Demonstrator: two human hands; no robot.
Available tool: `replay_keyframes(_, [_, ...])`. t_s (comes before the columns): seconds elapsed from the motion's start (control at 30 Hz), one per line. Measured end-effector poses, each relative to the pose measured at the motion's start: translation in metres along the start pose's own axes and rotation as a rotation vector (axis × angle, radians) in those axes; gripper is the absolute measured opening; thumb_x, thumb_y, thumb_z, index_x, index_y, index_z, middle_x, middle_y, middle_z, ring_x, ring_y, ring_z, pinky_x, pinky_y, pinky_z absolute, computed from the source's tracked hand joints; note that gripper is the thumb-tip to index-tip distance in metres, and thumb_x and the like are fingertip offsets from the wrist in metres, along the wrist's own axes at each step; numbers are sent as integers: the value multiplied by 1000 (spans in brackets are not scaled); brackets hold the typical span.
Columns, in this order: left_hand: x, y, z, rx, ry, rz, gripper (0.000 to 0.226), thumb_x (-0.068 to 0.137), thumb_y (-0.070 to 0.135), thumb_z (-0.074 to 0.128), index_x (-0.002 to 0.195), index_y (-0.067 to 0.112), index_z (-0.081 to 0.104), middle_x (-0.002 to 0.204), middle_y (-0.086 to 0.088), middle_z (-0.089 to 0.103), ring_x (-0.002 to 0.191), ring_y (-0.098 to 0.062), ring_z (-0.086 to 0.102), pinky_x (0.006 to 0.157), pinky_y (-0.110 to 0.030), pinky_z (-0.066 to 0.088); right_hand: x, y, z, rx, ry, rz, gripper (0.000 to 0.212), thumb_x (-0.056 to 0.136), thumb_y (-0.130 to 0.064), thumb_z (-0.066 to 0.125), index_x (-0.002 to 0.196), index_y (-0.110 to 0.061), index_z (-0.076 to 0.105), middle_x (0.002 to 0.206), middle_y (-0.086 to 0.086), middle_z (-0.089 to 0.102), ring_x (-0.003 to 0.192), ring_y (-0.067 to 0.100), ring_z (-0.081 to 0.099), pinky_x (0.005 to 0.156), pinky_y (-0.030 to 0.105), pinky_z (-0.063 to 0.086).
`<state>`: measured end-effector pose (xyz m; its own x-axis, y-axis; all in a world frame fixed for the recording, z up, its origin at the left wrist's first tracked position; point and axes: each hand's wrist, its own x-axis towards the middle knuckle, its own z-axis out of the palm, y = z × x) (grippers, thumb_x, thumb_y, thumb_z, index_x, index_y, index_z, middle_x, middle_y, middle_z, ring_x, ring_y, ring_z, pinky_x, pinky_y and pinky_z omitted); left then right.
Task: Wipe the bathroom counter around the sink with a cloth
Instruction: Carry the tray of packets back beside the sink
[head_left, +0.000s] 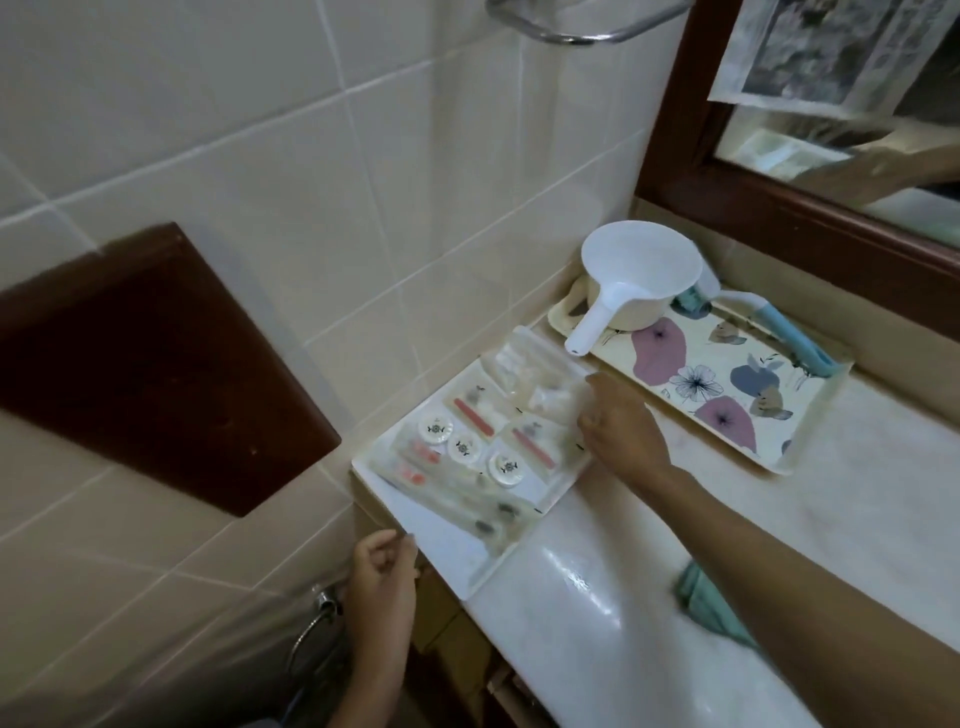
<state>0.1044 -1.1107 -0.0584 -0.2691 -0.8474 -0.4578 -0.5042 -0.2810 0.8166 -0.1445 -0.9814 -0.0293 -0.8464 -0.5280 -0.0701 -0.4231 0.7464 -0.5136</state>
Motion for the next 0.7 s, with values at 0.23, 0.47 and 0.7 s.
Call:
replay_keyframes(0.23, [14, 7, 13, 114, 2, 68, 23, 91, 33, 63, 107, 20, 53, 80, -1, 67, 73, -20, 65, 71, -43, 54, 40, 5, 25, -130, 93, 60, 49, 76, -31, 19, 92, -1, 56, 88, 20, 57, 80, 37, 53, 65, 34, 30])
replay_keyframes(0.47, [12, 18, 6, 181, 33, 105, 7, 90, 17, 60, 86, 16, 54, 62, -5, 58, 63, -26, 60, 64, -41, 50, 19, 9, 23, -19, 118, 242, 22, 90, -6, 39, 103, 1, 56, 108, 22, 53, 104, 37, 47, 76, 38, 36])
replay_keyframes(0.7, [-5, 41, 2, 260, -64, 193, 8, 90, 12, 59, 95, 6, 57, 67, -2, 54, 61, -14, 50, 51, -26, 31, -47, 25, -7, 192, 199, 553, 29, 77, -4, 34, 90, -13, 58, 102, 13, 53, 99, 32, 48, 70, 35, 37])
